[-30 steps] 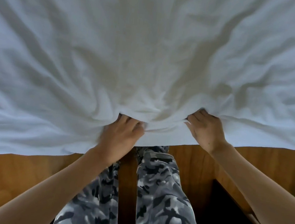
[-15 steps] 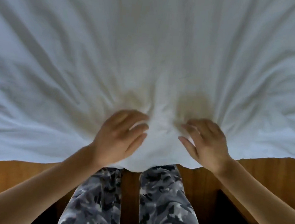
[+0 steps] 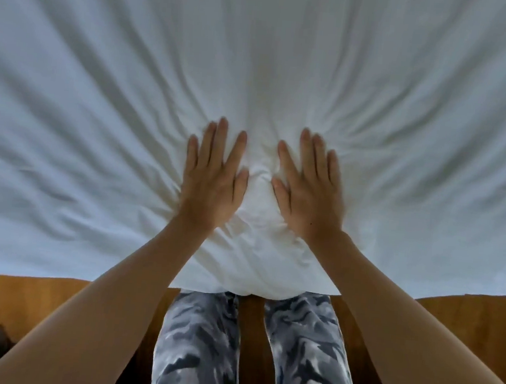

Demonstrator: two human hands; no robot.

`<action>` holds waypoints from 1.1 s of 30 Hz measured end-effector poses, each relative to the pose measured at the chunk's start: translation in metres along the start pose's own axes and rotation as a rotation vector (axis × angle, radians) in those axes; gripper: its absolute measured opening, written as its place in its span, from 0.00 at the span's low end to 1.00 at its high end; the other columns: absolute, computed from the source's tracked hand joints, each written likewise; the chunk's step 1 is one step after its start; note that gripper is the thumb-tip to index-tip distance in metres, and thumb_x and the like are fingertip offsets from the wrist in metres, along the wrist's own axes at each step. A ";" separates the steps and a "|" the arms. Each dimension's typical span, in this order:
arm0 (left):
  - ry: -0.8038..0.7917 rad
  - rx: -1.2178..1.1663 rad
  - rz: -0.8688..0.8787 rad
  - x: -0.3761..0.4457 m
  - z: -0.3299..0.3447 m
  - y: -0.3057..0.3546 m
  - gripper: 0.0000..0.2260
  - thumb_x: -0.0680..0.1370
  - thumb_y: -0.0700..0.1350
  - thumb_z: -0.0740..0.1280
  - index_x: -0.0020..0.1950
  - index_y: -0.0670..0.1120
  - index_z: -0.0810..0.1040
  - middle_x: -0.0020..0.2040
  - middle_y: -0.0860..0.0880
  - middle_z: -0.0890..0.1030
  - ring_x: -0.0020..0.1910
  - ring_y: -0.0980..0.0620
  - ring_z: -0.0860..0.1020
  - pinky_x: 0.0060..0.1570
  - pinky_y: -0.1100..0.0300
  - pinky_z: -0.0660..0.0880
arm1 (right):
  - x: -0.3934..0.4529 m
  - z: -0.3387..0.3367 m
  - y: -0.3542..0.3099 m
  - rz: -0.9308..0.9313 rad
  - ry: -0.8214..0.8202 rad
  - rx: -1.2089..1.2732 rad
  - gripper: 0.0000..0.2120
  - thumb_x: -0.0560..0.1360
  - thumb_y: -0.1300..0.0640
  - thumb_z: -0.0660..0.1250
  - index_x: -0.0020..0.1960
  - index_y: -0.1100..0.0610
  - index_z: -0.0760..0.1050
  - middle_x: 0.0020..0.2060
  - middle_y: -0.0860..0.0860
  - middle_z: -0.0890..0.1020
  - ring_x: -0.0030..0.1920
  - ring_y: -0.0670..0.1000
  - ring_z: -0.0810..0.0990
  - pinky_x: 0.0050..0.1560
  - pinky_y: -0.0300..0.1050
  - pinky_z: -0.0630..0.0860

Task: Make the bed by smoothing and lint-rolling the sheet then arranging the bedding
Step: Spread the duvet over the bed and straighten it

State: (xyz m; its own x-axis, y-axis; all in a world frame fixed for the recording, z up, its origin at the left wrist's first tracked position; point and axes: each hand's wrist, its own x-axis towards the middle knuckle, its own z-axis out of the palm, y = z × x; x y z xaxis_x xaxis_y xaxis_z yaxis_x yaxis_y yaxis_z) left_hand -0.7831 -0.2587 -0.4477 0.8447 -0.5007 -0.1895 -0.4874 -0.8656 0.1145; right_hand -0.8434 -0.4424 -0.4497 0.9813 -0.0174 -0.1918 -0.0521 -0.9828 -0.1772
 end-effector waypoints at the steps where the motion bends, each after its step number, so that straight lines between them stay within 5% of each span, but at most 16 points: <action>1: -0.007 -0.002 -0.004 0.000 -0.001 0.000 0.25 0.82 0.52 0.53 0.78 0.45 0.60 0.77 0.36 0.58 0.76 0.38 0.57 0.73 0.39 0.53 | 0.000 0.000 -0.001 0.006 -0.002 -0.008 0.27 0.82 0.44 0.47 0.78 0.53 0.56 0.76 0.62 0.56 0.76 0.62 0.55 0.74 0.59 0.52; 4: -0.004 -0.038 -0.001 0.003 -0.009 0.000 0.24 0.82 0.52 0.54 0.77 0.45 0.62 0.77 0.36 0.59 0.76 0.38 0.58 0.73 0.39 0.54 | 0.000 -0.003 -0.006 0.038 0.000 -0.030 0.25 0.83 0.46 0.47 0.77 0.53 0.57 0.76 0.61 0.56 0.76 0.61 0.55 0.74 0.59 0.53; 8: 0.014 -0.079 0.208 -0.005 -0.022 -0.034 0.22 0.83 0.53 0.55 0.75 0.46 0.68 0.76 0.40 0.64 0.75 0.40 0.62 0.73 0.41 0.57 | 0.003 -0.007 -0.031 0.258 0.025 0.064 0.25 0.83 0.49 0.44 0.78 0.54 0.55 0.77 0.60 0.55 0.77 0.61 0.53 0.75 0.60 0.51; 11: 0.058 -0.002 0.064 -0.032 -0.026 -0.124 0.22 0.83 0.53 0.55 0.75 0.47 0.68 0.76 0.43 0.65 0.75 0.42 0.62 0.73 0.42 0.57 | 0.018 -0.006 -0.086 0.402 0.060 0.163 0.27 0.82 0.47 0.42 0.78 0.56 0.53 0.77 0.62 0.53 0.77 0.63 0.51 0.75 0.61 0.50; 18: -0.111 -0.018 -0.637 -0.135 -0.044 -0.378 0.32 0.81 0.61 0.46 0.80 0.45 0.49 0.79 0.40 0.49 0.78 0.39 0.49 0.74 0.40 0.45 | 0.065 0.038 -0.309 -0.055 0.068 0.241 0.27 0.81 0.44 0.53 0.76 0.55 0.62 0.76 0.61 0.58 0.77 0.63 0.53 0.74 0.61 0.54; 21: -0.229 -0.258 -0.961 -0.163 -0.046 -0.434 0.32 0.80 0.66 0.49 0.80 0.54 0.42 0.79 0.41 0.54 0.74 0.33 0.60 0.72 0.39 0.56 | 0.077 0.057 -0.414 -0.225 0.079 0.297 0.26 0.81 0.44 0.55 0.76 0.54 0.62 0.76 0.59 0.59 0.77 0.59 0.52 0.74 0.58 0.56; 24: -0.265 -0.353 -0.990 -0.174 -0.048 -0.450 0.33 0.79 0.66 0.52 0.79 0.54 0.47 0.74 0.38 0.65 0.68 0.32 0.68 0.68 0.40 0.65 | 0.079 0.064 -0.461 -0.354 0.066 0.236 0.24 0.82 0.49 0.53 0.76 0.54 0.61 0.76 0.59 0.58 0.77 0.58 0.53 0.74 0.57 0.57; 29: 0.103 -0.356 -1.022 -0.178 -0.049 -0.432 0.24 0.81 0.59 0.57 0.61 0.38 0.68 0.55 0.35 0.78 0.52 0.33 0.77 0.47 0.46 0.72 | 0.066 0.051 -0.460 -0.440 0.053 0.183 0.27 0.80 0.41 0.55 0.74 0.55 0.67 0.74 0.62 0.63 0.75 0.61 0.59 0.73 0.58 0.59; 33: 0.129 -0.282 -0.869 -0.180 -0.052 -0.443 0.20 0.83 0.54 0.56 0.48 0.35 0.71 0.38 0.33 0.78 0.38 0.33 0.78 0.37 0.48 0.70 | 0.030 0.050 -0.471 -0.411 -0.053 0.005 0.34 0.66 0.34 0.69 0.60 0.59 0.75 0.56 0.57 0.79 0.57 0.58 0.76 0.63 0.54 0.69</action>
State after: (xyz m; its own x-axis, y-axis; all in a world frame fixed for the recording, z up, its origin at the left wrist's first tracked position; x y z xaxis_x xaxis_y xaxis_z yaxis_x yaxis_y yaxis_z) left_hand -0.7078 0.2156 -0.4134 0.9148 0.3438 -0.2120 0.3874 -0.8953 0.2198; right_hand -0.7989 0.0287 -0.4206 0.9096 0.3859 -0.1539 0.3411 -0.9051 -0.2539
